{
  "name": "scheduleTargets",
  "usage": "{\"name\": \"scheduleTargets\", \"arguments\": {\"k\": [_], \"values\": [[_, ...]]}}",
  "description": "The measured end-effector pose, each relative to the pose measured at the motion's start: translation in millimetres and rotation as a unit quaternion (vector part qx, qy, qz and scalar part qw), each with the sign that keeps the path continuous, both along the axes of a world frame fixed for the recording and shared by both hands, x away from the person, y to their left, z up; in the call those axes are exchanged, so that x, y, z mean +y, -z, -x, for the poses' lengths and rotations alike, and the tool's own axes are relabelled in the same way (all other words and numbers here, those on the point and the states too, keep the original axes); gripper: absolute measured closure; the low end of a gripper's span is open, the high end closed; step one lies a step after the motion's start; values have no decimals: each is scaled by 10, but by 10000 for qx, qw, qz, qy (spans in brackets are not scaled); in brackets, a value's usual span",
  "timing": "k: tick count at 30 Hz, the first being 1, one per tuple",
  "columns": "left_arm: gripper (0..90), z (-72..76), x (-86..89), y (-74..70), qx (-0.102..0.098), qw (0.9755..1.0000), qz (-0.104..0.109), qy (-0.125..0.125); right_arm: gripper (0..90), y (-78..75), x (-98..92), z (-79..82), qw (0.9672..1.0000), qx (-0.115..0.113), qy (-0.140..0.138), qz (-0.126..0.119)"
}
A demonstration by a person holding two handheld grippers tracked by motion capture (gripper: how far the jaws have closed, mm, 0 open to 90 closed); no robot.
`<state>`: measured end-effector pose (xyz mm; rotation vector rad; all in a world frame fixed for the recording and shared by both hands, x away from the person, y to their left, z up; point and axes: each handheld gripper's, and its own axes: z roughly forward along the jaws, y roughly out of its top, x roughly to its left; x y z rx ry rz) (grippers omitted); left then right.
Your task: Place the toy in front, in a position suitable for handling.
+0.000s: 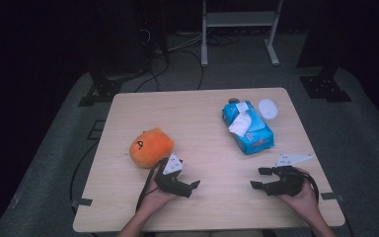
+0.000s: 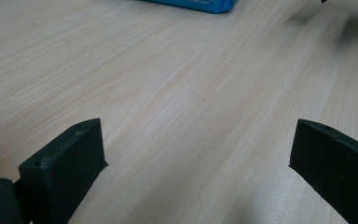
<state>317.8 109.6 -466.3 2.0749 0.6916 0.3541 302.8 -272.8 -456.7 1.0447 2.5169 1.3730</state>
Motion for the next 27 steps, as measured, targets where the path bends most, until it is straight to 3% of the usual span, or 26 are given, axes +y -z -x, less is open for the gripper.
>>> {"name": "scheduleTargets", "arguments": {"k": [10,15,18,20,27], "values": [[36,0,-22,-115,-20,9998,136,126,283,12,-18,-7,10000,-36,58,-63],[35,8,-11,-302,-307,9994,74,165,274,1,-33,14,9999,-96,112,-43],[35,-39,54,-407,-343,9992,192,122,272,-5,-56,14,9997,-104,189,-92],[35,-77,124,-479,-447,9989,151,55,272,-1,-73,7,9996,-100,221,-144],[35,-205,433,-685,-651,9971,286,-287,267,2,-70,-6,9997,-57,215,-72]]}}
